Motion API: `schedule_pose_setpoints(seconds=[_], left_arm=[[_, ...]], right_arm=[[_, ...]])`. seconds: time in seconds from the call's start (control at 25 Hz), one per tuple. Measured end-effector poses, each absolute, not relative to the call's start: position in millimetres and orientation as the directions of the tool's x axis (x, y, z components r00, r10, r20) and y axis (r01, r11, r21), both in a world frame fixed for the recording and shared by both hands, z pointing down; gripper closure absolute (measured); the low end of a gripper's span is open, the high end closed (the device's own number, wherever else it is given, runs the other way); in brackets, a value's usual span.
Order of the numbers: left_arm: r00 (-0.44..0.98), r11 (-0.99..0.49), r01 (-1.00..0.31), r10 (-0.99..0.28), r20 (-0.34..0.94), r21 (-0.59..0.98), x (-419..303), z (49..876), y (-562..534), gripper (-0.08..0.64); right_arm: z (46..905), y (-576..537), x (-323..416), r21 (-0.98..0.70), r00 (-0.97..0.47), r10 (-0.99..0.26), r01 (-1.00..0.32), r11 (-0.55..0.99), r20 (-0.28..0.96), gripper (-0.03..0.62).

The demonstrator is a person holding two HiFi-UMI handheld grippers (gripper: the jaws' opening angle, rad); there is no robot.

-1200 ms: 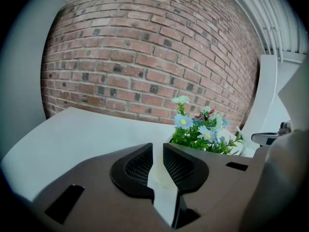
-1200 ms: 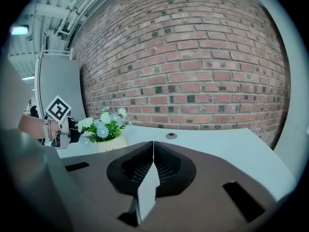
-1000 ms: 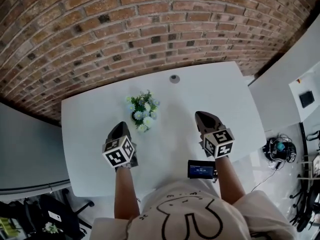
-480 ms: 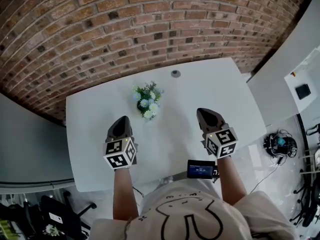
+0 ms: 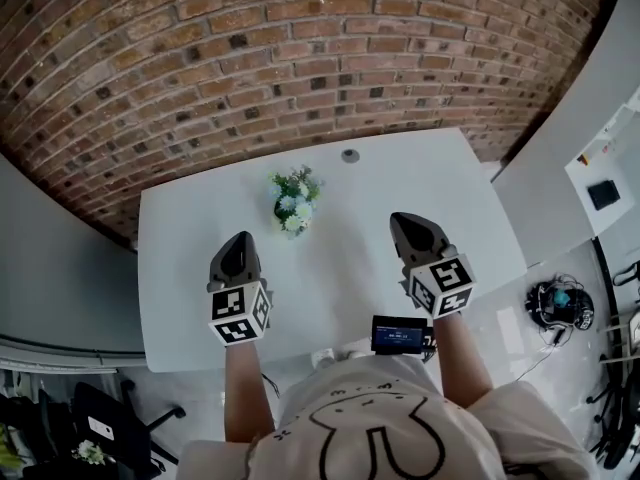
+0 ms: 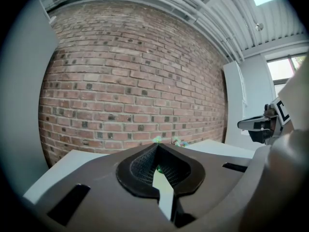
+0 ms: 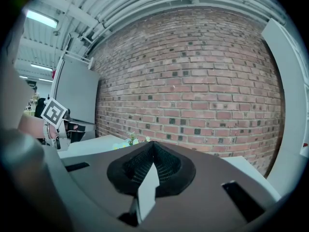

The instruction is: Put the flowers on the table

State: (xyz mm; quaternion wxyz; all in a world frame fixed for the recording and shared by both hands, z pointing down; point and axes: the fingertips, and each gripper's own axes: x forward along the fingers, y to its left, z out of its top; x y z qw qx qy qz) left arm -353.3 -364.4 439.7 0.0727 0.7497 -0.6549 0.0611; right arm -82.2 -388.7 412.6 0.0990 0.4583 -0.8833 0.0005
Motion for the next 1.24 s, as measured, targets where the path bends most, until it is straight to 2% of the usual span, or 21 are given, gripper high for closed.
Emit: schedule_pose_setpoints(seconds=[0.4,1.24], left_arm=[[0.081,-0.082,-0.997,-0.991,0.102,-0.005,-339.4,401.8,-334.5,0.549],[0.048,-0.048,-0.999,-0.999,0.018,-0.011,-323.6,376.0,-303.0,0.549]], right_arm=[[380.5,-368.5,-64.8,0.120,-0.589,-0.801,-0.792,0.598,0.102,0.577],[362.4,-339.7,-49.3,0.153,-0.603,-0.797,-0.784,0.602,0.046,0.577]])
